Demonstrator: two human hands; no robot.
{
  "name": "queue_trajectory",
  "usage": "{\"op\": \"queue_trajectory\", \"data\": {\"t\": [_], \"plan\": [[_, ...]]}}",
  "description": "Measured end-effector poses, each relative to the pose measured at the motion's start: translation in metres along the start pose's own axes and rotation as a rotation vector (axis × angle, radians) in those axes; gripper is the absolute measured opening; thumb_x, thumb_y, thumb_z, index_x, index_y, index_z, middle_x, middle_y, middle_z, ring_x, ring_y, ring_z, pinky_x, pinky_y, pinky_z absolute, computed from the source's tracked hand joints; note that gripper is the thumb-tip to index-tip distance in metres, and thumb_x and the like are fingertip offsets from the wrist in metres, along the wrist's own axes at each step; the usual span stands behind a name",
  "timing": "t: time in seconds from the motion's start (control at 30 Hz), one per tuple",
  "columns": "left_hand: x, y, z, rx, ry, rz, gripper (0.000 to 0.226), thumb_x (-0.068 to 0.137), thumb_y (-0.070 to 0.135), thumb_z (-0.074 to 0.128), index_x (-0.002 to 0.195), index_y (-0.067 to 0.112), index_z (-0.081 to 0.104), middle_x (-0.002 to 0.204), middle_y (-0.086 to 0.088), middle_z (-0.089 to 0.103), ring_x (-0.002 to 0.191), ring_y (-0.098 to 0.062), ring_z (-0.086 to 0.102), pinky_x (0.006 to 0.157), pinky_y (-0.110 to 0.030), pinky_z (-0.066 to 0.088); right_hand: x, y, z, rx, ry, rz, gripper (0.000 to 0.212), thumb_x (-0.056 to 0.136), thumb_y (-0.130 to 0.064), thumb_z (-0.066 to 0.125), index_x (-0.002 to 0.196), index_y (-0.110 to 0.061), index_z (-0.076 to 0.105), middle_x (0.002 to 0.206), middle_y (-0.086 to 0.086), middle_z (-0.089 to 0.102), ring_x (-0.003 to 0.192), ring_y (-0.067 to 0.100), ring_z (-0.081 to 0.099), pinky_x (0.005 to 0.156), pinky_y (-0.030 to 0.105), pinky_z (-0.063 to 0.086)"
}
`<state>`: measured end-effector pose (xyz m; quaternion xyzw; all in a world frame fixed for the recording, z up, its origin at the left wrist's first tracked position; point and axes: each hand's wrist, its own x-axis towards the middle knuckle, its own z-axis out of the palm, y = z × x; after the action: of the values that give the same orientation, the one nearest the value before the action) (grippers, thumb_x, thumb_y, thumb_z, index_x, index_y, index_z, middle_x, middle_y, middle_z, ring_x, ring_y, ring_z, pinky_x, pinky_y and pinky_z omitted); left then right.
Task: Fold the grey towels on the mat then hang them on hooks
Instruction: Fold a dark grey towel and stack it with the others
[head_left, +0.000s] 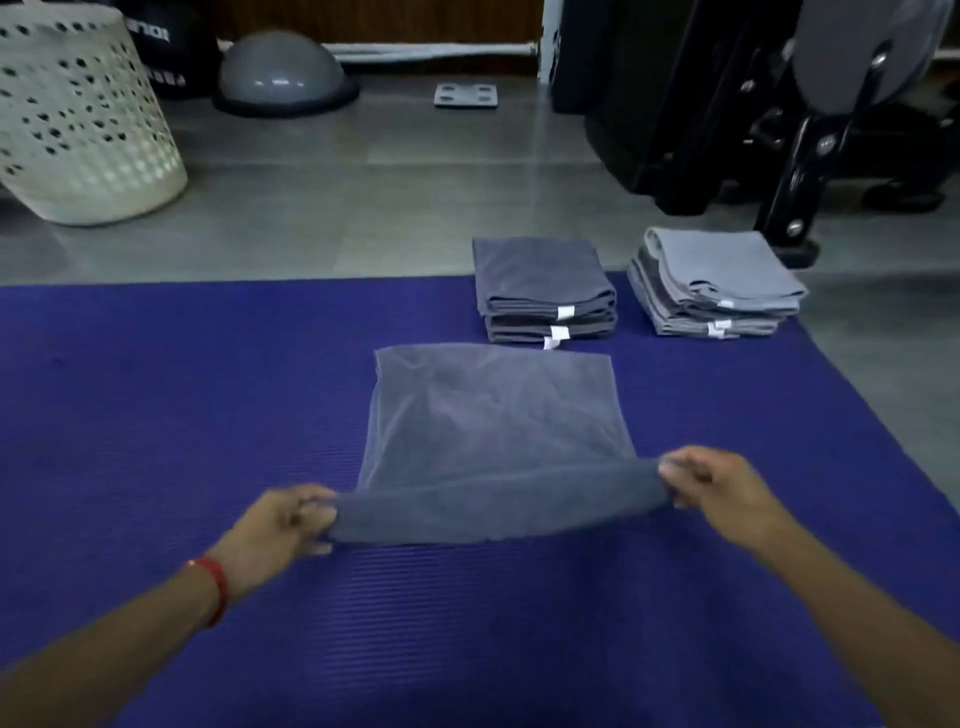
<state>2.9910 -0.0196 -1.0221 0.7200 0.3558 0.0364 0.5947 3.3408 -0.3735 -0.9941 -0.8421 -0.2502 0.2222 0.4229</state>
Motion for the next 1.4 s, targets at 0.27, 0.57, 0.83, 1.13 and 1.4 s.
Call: {"op": "queue_trajectory", "data": {"t": [0.27,0.57,0.83,1.13,1.4], "plan": [[-0.061,-0.087,0.004,0.828,-0.144,0.524,0.033,0.103,0.045,0.042,0.102,0.029,0.072,0.105,0.026,0.06,0.097,0.003,0.053,0.09,-0.015,0.041,-0.091,0.103,0.037,-0.699,-0.286,-0.37,0.057,0.1,-0.067,0.029,0.089,-0.034,0.073,0.091,-0.024,0.061,0.084,0.003,0.052,0.08,0.022,0.045],[-0.081,-0.094,0.004,0.987,-0.295,0.472,0.014,0.089,0.034,0.053,0.099,0.041,0.06,0.105,0.027,0.054,0.092,0.006,0.056,0.082,-0.009,0.04,-0.104,0.07,0.026,-0.753,-0.591,-0.233,0.042,0.085,-0.082,0.045,0.087,-0.043,0.061,0.101,-0.025,0.055,0.099,-0.007,0.053,0.085,0.019,0.046],[0.102,0.018,-0.029,0.68,0.019,0.108,0.029,0.085,0.008,0.063,0.107,0.024,0.072,0.1,0.005,0.072,0.087,-0.004,0.064,0.093,-0.026,0.05,0.088,-0.031,0.014,-0.806,-0.32,-0.009,0.023,0.099,-0.046,0.054,0.105,-0.028,0.068,0.101,-0.007,0.072,0.093,0.016,0.065,0.084,0.031,0.049],[0.228,0.055,-0.011,-0.057,0.258,-0.385,0.049,0.082,0.042,0.07,0.117,0.008,0.064,0.106,-0.008,0.07,0.092,-0.024,0.068,0.078,-0.042,0.059,0.209,0.01,0.057,-0.209,0.056,0.562,0.062,0.096,-0.057,0.053,0.129,-0.004,0.057,0.125,0.016,0.065,0.104,0.033,0.064,0.085,0.045,0.054],[0.255,0.062,-0.03,-0.293,0.025,-0.572,0.017,0.099,0.032,0.059,0.087,0.022,0.056,0.094,-0.002,0.069,0.082,-0.016,0.066,0.072,-0.033,0.052,0.245,0.013,0.066,0.087,0.136,0.567,0.044,0.087,-0.044,0.076,0.109,-0.007,0.065,0.109,0.011,0.072,0.093,0.03,0.07,0.083,0.045,0.06]]}}
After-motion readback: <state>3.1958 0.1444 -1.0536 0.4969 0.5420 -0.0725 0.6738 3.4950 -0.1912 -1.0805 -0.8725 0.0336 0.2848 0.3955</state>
